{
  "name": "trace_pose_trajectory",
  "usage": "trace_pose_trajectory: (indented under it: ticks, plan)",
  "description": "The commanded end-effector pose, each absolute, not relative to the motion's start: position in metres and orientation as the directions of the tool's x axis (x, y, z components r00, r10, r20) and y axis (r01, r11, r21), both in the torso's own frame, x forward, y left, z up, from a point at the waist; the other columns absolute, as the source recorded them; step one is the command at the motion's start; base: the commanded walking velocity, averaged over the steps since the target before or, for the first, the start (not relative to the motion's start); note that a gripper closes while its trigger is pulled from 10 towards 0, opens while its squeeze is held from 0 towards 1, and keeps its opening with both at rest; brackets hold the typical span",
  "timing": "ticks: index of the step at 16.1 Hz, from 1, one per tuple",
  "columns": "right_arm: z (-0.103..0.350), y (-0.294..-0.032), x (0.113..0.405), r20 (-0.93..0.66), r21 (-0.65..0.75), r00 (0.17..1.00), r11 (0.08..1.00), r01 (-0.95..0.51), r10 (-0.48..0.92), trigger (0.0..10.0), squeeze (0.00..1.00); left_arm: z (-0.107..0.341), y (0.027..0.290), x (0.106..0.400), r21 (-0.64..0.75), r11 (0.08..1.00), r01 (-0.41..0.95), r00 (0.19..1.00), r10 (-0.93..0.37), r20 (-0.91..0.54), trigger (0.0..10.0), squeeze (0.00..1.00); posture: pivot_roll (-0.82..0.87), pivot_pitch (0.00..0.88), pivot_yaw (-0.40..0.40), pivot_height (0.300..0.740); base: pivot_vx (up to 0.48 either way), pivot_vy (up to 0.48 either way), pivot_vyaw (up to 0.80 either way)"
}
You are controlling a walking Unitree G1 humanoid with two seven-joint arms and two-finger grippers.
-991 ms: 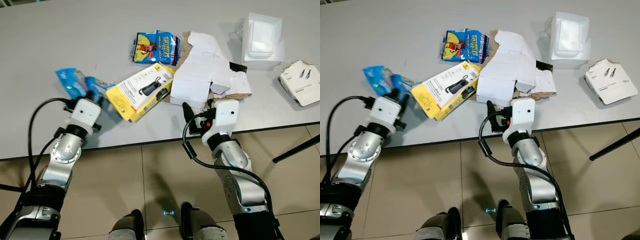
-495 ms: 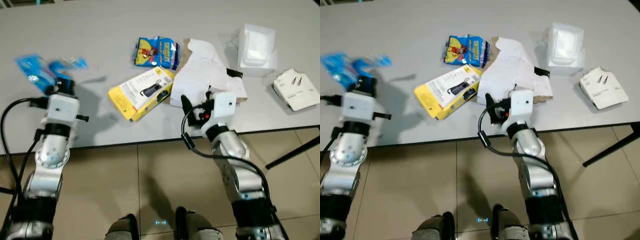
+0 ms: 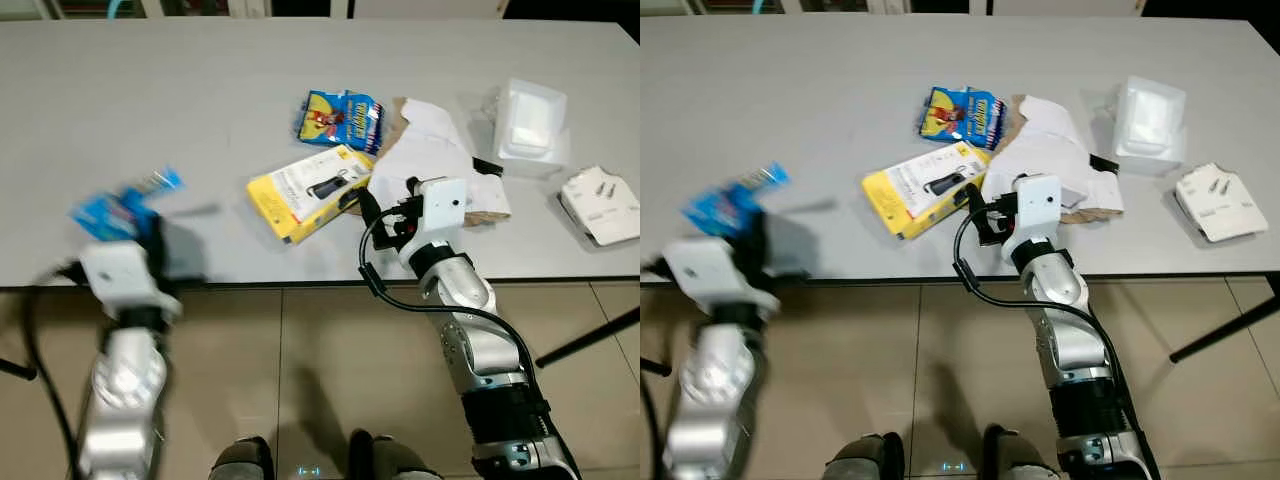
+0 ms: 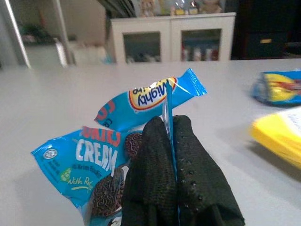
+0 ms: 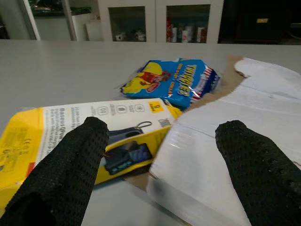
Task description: Picking trash to rubbish bin
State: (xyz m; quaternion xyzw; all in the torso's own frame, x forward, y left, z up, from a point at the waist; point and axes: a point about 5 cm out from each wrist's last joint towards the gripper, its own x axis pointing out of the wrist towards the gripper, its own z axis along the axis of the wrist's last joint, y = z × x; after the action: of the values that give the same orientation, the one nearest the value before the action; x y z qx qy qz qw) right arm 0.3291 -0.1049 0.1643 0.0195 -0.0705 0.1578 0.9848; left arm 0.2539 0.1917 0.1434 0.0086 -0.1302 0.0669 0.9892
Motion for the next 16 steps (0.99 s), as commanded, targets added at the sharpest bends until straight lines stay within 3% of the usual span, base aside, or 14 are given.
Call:
trace_pose_trajectory:
  ticks: [1, 3, 7, 8, 9, 15, 16]
  plan:
    - [0.162, -0.106, 0.329, 0.137, 0.009, 0.939, 0.947, -0.32, 0.316, 10.0, 0.0, 0.141, 0.181, 0.248, -0.025, 0.996, -0.09, 0.968, 0.093, 0.232, 0.0, 0.0, 0.03, 0.148, -0.006, 0.74, 0.0, 0.0, 0.0]
    - [0.16, -0.105, 0.329, 0.125, 0.004, 0.932, 0.939, -0.344, 0.341, 10.0, 0.0, 0.137, 0.161, 0.241, -0.075, 0.997, -0.011, 0.98, 0.026, 0.199, 0.0, 0.0, 0.03, 0.153, -0.007, 0.74, 0.0, 0.0, 0.0]
    - [0.15, -0.104, 0.333, 0.057, -0.001, 0.928, 0.93, -0.368, 0.367, 10.0, 0.0, 0.137, 0.155, 0.239, -0.067, 0.997, 0.046, 0.987, -0.035, 0.16, 0.0, 0.0, 0.03, 0.159, -0.007, 0.74, 0.0, 0.0, 0.0]
    - [0.15, -0.106, 0.336, 0.056, -0.006, 0.929, 0.931, -0.365, 0.365, 10.0, 0.53, 0.137, 0.154, 0.237, -0.069, 0.996, 0.048, 0.988, -0.038, 0.15, 0.0, 0.0, 0.04, 0.162, -0.006, 0.74, 0.0, 0.0, 0.0]
    - [0.151, -0.11, 0.339, 0.054, -0.012, 0.933, 0.934, -0.356, 0.356, 10.0, 1.0, 0.137, 0.153, 0.237, -0.072, 0.996, 0.055, 0.989, -0.044, 0.141, 0.0, 0.0, 0.04, 0.164, -0.005, 0.74, 0.0, 0.0, 0.0]
    - [0.148, -0.125, 0.345, 0.048, -0.057, 0.946, 0.946, -0.318, 0.321, 10.0, 1.0, 0.135, 0.146, 0.234, -0.077, 0.993, 0.091, 0.99, -0.083, 0.112, 0.0, 0.0, 0.04, 0.169, -0.003, 0.74, 0.0, 0.0, 0.0]
    - [0.147, -0.128, 0.346, 0.041, -0.072, 0.949, 0.948, -0.31, 0.314, 10.0, 1.0, 0.134, 0.146, 0.234, -0.079, 0.992, 0.096, 0.99, -0.087, 0.107, 1.4, 0.0, 0.04, 0.17, -0.001, 0.74, 0.0, 0.0, 0.0]
